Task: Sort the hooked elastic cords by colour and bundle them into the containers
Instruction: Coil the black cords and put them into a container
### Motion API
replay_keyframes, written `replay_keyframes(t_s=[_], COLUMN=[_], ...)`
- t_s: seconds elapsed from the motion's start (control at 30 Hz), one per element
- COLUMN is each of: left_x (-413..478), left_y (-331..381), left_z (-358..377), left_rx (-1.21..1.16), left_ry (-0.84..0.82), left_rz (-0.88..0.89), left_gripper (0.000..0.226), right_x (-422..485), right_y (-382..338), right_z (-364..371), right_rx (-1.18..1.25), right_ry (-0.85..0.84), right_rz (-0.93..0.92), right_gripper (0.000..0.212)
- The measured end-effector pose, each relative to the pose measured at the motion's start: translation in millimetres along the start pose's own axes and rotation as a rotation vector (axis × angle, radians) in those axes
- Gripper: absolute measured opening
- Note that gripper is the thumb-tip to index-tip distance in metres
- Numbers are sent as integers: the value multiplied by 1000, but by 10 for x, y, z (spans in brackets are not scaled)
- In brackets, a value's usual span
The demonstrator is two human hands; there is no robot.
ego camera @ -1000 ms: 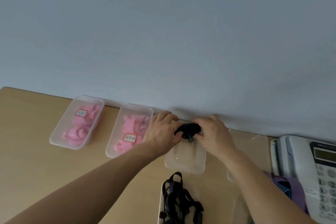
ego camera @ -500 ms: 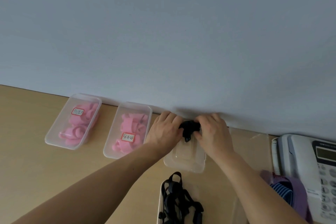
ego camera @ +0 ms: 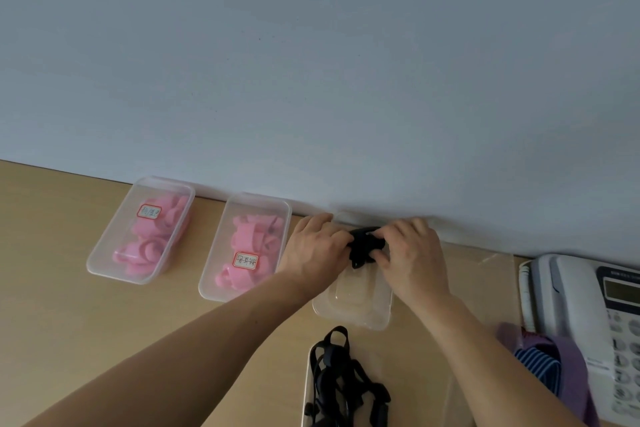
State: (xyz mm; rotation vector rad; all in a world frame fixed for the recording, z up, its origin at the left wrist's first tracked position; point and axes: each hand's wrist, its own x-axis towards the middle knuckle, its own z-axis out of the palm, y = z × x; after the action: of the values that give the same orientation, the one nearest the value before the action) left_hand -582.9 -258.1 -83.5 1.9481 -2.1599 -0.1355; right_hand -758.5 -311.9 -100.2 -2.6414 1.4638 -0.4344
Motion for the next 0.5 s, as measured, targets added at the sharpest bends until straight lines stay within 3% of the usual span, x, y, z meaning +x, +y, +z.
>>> replay_keyframes(t_s=[0.17, 0.5], left_x=[-34, -40], left_y=[-103, -103], left_z=[-6, 24], left_rx=[22, 8], left_ry=[71, 33], left_rz=[63, 4], left_gripper=[18, 33], right_x=[10, -11], right_y=[-39, -23], right_z=[-3, 24], right_rx=[-14, -35], right_ry=[32, 24], right_rz=[37, 33], right_gripper=[34, 31])
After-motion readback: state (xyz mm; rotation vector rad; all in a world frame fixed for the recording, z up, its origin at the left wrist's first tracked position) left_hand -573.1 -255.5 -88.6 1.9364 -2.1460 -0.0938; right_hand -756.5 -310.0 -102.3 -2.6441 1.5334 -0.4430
